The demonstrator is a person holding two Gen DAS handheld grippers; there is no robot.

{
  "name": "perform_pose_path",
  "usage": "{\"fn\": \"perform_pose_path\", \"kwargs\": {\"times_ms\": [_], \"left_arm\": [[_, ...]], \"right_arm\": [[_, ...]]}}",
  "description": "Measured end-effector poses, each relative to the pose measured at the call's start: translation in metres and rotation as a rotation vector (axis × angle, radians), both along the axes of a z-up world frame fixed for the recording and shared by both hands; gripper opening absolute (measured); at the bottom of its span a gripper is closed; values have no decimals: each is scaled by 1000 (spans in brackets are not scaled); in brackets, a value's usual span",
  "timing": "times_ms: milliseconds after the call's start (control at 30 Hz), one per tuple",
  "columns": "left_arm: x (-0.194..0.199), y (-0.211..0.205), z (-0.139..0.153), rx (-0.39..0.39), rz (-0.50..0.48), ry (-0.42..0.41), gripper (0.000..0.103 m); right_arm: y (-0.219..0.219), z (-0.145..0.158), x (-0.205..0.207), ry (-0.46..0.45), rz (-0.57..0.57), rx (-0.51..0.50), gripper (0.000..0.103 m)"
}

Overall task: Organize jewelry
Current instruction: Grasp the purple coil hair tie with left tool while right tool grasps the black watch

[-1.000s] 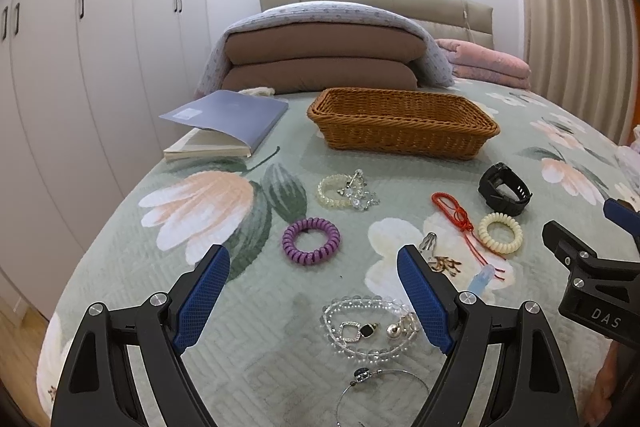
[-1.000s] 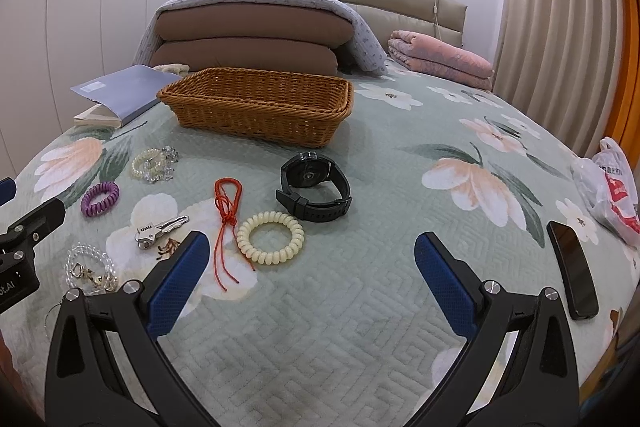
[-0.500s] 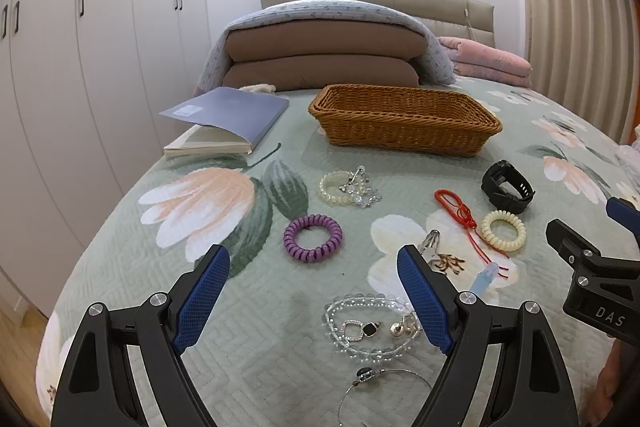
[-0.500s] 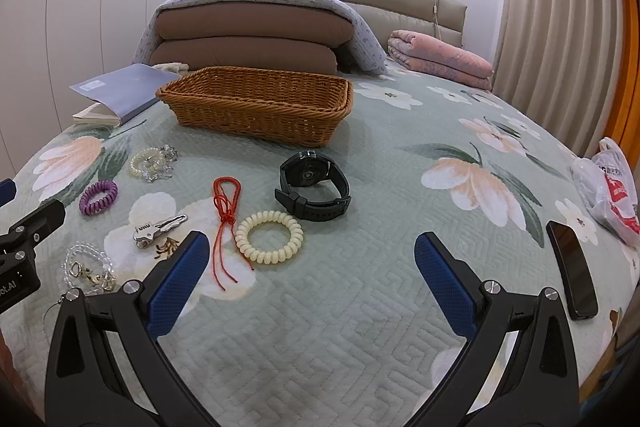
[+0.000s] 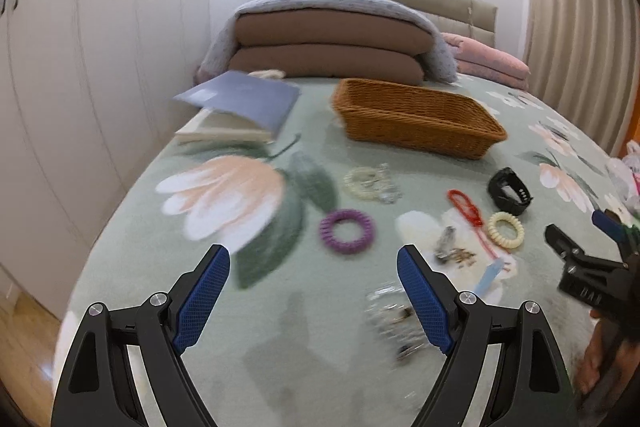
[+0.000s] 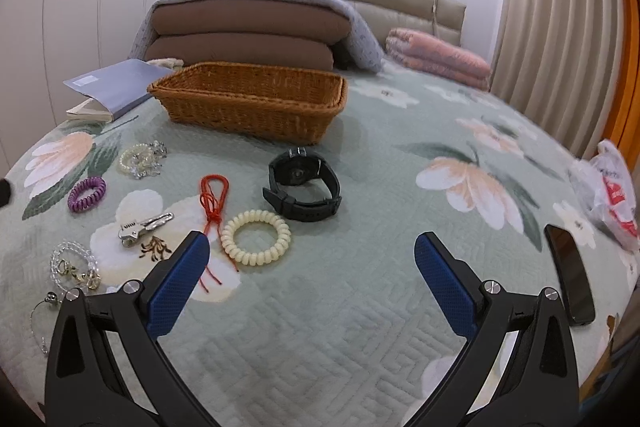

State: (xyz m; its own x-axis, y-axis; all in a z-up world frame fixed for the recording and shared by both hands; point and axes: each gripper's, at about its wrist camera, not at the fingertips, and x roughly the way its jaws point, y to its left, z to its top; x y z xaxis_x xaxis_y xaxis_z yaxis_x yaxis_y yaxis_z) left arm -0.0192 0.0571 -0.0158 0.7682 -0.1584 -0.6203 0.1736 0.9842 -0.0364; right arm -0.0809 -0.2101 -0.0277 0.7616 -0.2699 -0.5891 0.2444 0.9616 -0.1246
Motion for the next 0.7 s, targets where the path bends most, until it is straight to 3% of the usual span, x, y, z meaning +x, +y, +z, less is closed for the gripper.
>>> {"fn": "perform_pose_path", "kwargs": {"times_ms": [167, 300, 433, 700], "left_arm": [[7, 44, -9, 22, -30, 110, 86], [20, 46, -27, -87, -136, 236, 86], [37, 30, -34, -116, -170, 272, 77], [97, -3, -33, -148, -235, 309, 77]], "right_arm": [[-29, 8, 8, 34, -3, 120, 103], [-38, 14, 14, 45, 20, 166, 101], [-45, 18, 27, 98, 77, 182, 86], [-70, 19, 66, 200, 128, 136, 60]]}}
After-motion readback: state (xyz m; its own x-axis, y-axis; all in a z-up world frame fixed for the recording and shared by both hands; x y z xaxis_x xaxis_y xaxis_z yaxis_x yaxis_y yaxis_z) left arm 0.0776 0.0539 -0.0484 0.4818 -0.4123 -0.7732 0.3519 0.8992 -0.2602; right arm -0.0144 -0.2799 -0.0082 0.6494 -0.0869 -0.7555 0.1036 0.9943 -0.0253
